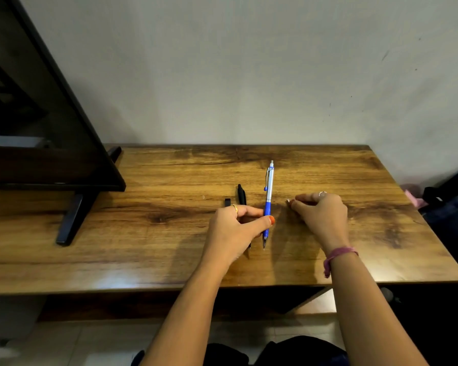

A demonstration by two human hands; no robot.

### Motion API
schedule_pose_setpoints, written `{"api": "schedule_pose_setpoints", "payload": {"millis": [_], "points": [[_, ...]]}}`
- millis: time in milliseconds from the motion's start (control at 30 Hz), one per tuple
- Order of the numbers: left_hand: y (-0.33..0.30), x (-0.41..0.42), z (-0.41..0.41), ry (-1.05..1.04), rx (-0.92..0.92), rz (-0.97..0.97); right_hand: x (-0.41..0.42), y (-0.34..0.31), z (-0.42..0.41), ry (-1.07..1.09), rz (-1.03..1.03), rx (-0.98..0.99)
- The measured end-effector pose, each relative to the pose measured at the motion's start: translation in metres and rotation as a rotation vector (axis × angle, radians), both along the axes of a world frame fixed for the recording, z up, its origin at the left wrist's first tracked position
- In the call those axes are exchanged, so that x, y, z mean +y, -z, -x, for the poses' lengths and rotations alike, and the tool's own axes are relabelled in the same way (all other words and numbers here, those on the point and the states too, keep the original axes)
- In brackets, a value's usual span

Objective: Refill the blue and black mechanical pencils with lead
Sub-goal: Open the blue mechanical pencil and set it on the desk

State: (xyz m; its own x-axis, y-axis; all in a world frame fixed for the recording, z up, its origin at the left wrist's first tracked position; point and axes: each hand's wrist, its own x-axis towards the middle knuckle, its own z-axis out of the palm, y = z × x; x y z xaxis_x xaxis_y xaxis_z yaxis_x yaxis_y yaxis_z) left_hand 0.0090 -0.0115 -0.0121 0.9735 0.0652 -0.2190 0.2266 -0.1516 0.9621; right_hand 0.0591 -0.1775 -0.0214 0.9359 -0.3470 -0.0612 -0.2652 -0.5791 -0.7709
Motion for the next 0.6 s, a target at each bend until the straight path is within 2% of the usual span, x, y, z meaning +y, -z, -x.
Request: {"api": "schedule_pose_setpoints", "payload": {"millis": [167, 333, 367, 600], "points": [[0.000, -0.001, 0.000, 0.001, -0.004, -0.013, -0.004, -0.014, -0.001, 0.081, -0.275, -0.166], [0.001, -0.003, 0.001, 0.024, -0.029, -0.059, 0.008, -0.026, 0.006, 0.003, -0.882, -0.139], [0.001, -0.004, 0.001, 0.033, -0.034, -0.070, 0.011, -0.029, 0.006, -0.025, -0.954, -0.130], [0.002, -0.006, 0.003, 0.074, -0.052, -0.097, 0.019, -0.035, 0.009, -0.121, -1.097, -0.132]]}}
